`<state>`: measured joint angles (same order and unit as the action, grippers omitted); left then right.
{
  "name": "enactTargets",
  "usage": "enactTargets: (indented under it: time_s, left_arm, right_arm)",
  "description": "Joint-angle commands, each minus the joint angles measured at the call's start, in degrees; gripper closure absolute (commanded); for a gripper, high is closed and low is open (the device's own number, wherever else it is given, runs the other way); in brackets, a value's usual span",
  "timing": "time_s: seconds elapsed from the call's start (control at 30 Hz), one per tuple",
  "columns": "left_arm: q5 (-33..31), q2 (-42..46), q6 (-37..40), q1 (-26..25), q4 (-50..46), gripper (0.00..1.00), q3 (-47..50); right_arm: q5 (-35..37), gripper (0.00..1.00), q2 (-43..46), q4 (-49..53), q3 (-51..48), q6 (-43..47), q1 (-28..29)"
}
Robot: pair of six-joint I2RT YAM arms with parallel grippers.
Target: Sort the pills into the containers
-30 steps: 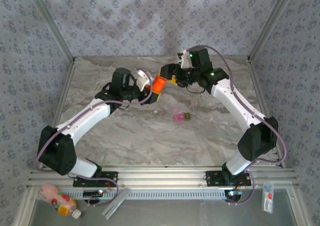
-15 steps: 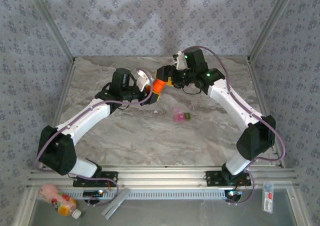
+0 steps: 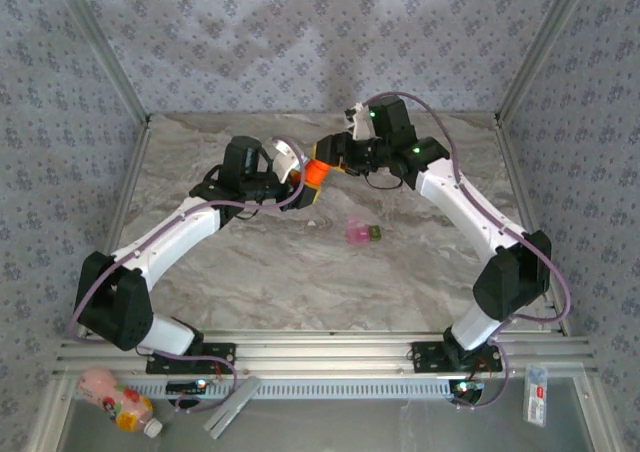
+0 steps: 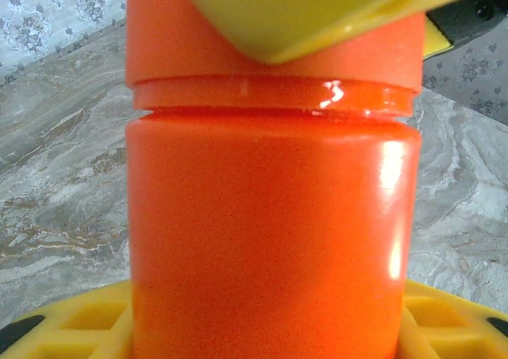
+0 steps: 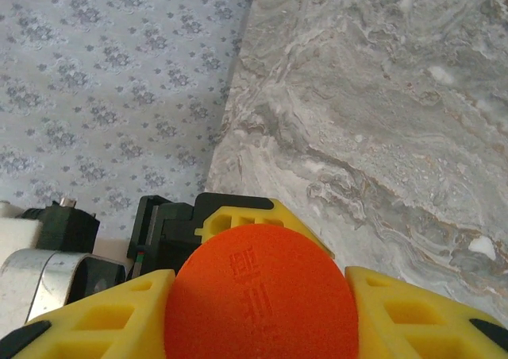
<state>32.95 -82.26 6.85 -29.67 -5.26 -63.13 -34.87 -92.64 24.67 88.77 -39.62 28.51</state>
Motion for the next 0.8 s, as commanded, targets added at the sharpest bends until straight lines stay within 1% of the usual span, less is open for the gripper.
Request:
enactTargets:
  time_s: [0.0,0.07,0.13,0.23,0.3,0.33,0.47,0.53,0.6,0.63,0.7,0.77]
  left_arm:
    - [1.81,0.52,0.22,-0.26,2.44,1.0,-1.84]
    - [2.43,0.8,0.08,-0.27,2.53,1.0,-1.73]
    - [3.07,1.02,-0.23,-0.27,2.53,1.0,-1.57]
    - [3.61,1.35,-0.69,-0.27,2.62,1.0,-1.27]
    - [3.64,1.59,-0.96,-0.23,2.77,1.0,-1.03]
    - [3.53,1.67,-1.0,-0.22,2.88,1.0,-0.87]
    - [3.23,1.87,-1.29,-0.28,3.28,1.0,-0.42]
    - [2.96,1.89,-1.05,-0.2,3.1,1.0,-0.46]
    - [2.77,1.85,-0.64,-0.2,2.82,1.0,-0.54]
    - [2.69,1.85,-0.36,-0.18,2.46,1.0,-0.65]
    - [2.52,1.77,0.15,-0.16,2.1,1.0,-0.76]
    - [2.32,1.76,0.63,-0.17,1.84,1.0,-0.81]
  right_arm:
    - [-6.89,0.58,0.8,-4.71,-2.11,7.09,-1.71]
    - [-13.24,0.57,0.44,-7.42,-3.32,17.97,-3.49]
    - [-19.95,0.55,-0.04,-8.35,-4.66,25.89,-5.02]
    - [-27.65,0.56,-2.63,-9.81,-4.5,27.54,-7.94]
    - [-28.91,0.55,-3.56,-10.91,-4.23,26.06,-8.41]
    - [-28.94,0.53,-3.64,-11.79,-4.29,25.27,-8.36]
    - [-27.32,0.34,-1.5,-14.21,-5.36,20.38,-8.54]
    - [-25.1,0.3,0.99,-17.14,-6.82,14.76,-9.46]
    - [-22.93,0.28,3.29,-17.21,-7.56,9.91,-10.46]
    - [-20.27,0.27,4.67,-16.43,-8.02,6.98,-10.95]
    - [-13.98,0.27,7.02,-12.72,-8.34,4.08,-11.2]
    - [-3.23,0.27,9.09,-5.41,-7.98,-0.17,-10.81]
